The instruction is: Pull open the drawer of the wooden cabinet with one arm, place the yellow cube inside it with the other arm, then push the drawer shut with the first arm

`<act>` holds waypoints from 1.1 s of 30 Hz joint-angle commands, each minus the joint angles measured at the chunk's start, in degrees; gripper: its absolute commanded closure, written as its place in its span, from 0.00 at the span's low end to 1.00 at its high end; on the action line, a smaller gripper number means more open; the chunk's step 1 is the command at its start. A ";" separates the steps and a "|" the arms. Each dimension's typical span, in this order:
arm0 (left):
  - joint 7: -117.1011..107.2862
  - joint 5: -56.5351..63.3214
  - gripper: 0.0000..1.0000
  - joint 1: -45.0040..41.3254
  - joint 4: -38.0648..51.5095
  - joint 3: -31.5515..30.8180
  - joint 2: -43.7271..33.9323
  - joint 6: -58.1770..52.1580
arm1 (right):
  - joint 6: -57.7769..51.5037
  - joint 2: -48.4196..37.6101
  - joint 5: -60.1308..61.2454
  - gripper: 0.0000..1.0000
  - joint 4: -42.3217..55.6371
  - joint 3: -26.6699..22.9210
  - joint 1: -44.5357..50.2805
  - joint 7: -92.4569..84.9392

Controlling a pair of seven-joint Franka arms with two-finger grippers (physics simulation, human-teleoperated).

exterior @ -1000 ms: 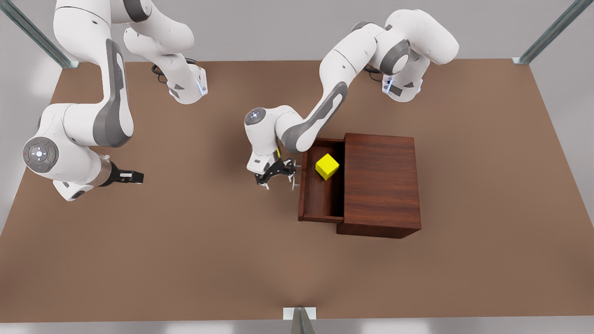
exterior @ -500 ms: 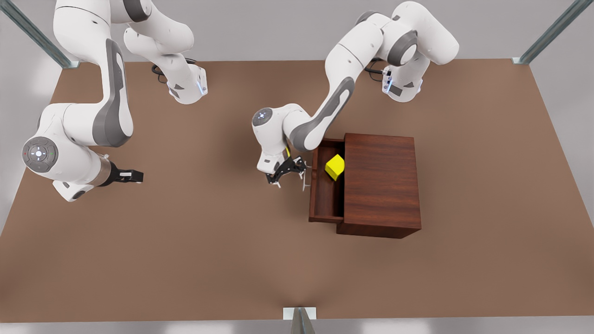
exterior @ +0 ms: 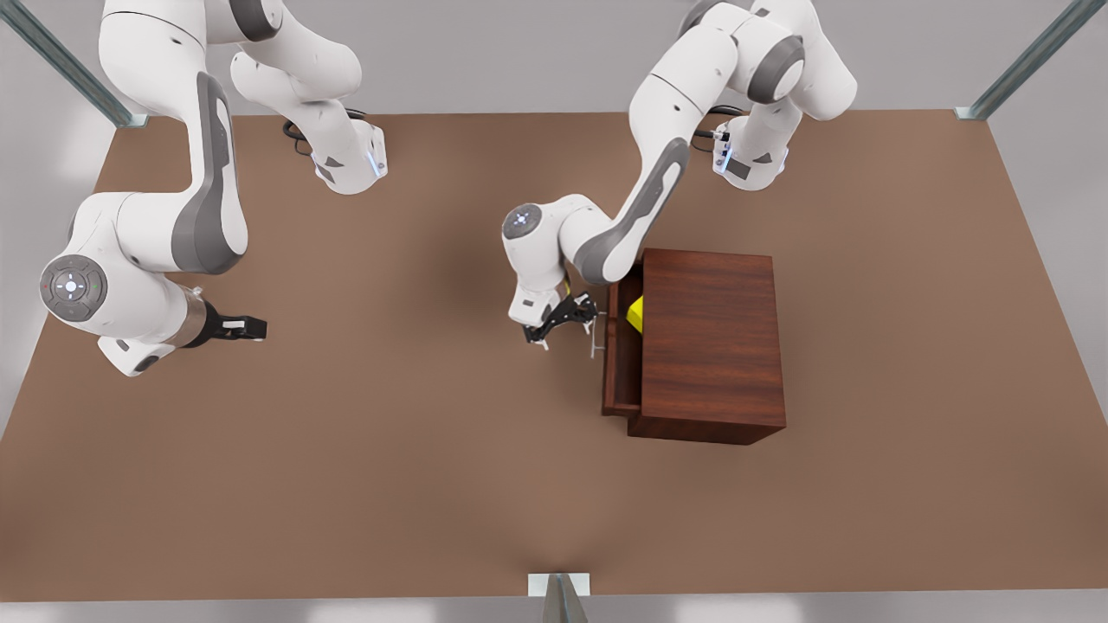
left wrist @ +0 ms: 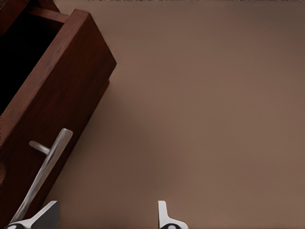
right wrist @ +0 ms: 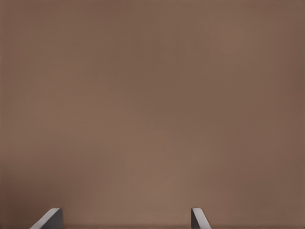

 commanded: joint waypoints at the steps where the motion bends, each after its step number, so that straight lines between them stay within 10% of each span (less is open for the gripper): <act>1: 3.16 0.04 0.00 0.22 -0.44 0.05 -0.45 1.79 | -0.05 -0.06 0.04 0.00 0.03 0.00 0.01 -0.80; 33: 4.48 0.04 0.00 0.49 -7.03 2.43 -4.49 -0.05 | -0.05 -0.06 0.04 0.00 -0.06 0.00 0.01 -0.71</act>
